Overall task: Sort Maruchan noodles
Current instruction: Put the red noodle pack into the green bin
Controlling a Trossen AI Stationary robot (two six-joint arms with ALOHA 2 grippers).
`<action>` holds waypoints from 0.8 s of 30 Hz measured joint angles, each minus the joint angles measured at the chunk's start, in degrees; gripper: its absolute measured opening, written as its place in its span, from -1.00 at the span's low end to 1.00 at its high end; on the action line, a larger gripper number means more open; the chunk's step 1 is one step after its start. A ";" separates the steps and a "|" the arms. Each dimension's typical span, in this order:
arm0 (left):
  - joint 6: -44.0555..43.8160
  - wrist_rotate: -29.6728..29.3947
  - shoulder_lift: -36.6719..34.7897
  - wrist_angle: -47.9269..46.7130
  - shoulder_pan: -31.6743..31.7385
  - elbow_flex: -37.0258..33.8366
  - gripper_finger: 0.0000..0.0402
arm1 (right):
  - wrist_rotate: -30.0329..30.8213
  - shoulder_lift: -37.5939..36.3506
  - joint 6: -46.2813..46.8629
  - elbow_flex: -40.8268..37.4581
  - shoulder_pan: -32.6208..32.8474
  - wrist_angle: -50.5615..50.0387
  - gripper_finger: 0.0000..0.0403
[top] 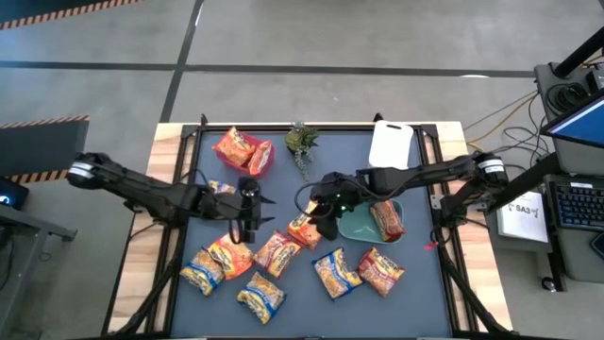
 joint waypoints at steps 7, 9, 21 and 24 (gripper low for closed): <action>0.13 -0.11 -3.59 1.48 0.02 -2.09 -0.09 | 0.01 3.72 2.46 1.62 0.00 -1.84 -0.55; 0.31 -0.11 -3.73 1.43 0.02 -1.90 -0.09 | 0.01 5.23 1.52 3.48 0.02 -3.74 -0.55; -3.05 -0.12 -3.49 -8.70 0.02 3.11 -0.09 | 0.18 11.79 -6.76 11.05 2.04 -9.11 -0.56; -4.07 -0.10 -3.58 -9.77 0.02 3.71 -0.09 | 0.84 12.64 -7.35 13.14 3.55 -8.94 -0.56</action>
